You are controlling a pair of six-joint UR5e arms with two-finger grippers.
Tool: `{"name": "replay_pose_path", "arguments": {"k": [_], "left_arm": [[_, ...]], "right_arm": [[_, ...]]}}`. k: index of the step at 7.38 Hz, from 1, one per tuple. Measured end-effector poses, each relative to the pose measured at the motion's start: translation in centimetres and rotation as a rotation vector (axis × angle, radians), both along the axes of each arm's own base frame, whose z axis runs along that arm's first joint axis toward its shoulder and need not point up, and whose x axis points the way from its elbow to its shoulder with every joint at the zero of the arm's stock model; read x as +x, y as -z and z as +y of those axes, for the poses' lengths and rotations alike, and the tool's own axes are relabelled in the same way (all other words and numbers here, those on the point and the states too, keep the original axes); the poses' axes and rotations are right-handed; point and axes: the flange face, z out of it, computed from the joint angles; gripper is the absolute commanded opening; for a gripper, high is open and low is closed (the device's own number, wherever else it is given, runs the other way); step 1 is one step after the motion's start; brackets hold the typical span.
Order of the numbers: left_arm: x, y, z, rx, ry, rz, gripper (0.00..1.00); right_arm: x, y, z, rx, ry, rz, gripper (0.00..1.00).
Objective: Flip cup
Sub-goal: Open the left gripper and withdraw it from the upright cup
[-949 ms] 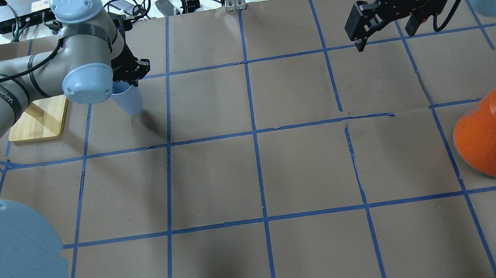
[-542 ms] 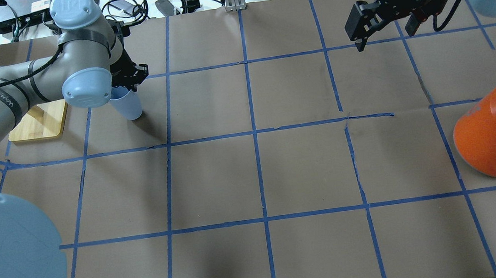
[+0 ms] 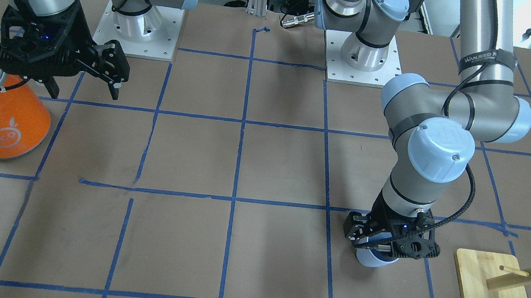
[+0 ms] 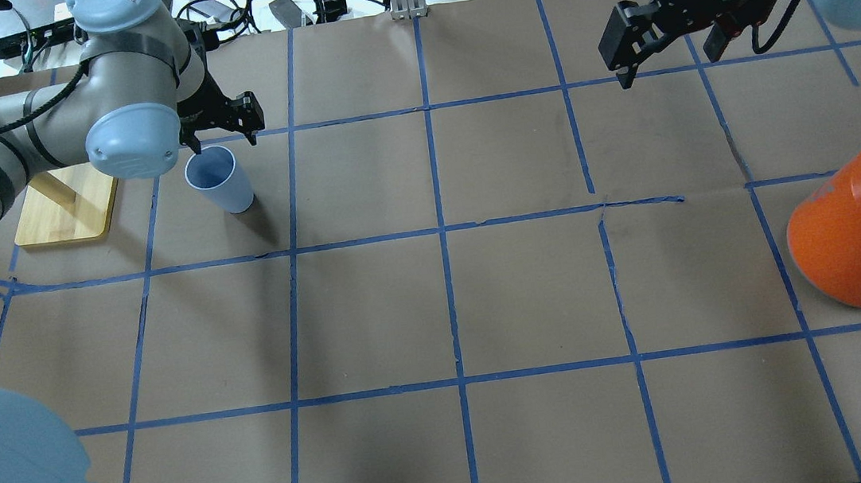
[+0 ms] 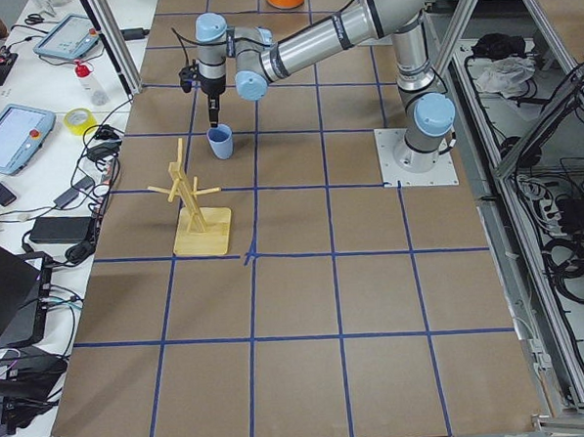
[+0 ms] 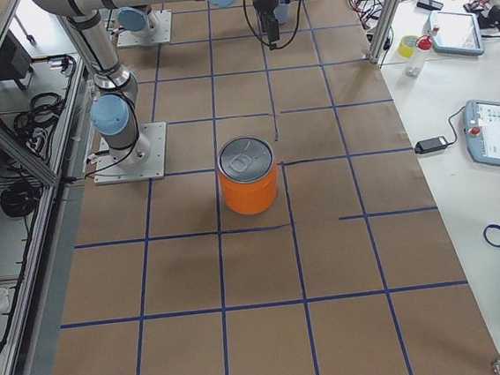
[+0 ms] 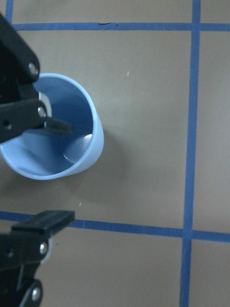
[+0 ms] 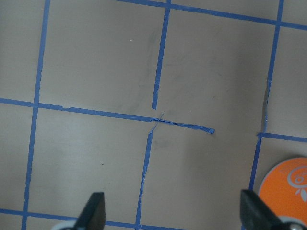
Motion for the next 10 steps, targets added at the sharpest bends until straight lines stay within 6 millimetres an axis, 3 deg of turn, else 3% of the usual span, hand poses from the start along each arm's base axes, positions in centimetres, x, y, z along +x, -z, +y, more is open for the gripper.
{"name": "replay_pose_path", "arguments": {"k": [3,4,5,7,10], "left_arm": [[-1.3,-9.4,3.9,0.058,0.011,0.087,1.0],[-1.5,-11.6,6.0,0.077,0.011,0.101,1.0],[-1.7,-13.0,8.2,0.103,0.011,0.107,1.0],[-1.7,-13.9,11.7,0.128,0.014,0.103,1.0],[-1.6,-15.4,14.4,0.134,0.017,0.096,1.0]], "right_arm": [[0.0,0.0,0.0,-0.001,0.0,0.0,1.0],[0.0,0.0,0.0,-0.001,0.0,0.0,1.0],[0.0,0.0,0.0,-0.002,0.0,0.0,1.0],[0.0,0.0,0.0,-0.002,0.0,0.0,1.0],[0.0,0.0,0.0,-0.002,0.0,0.0,1.0]]}}
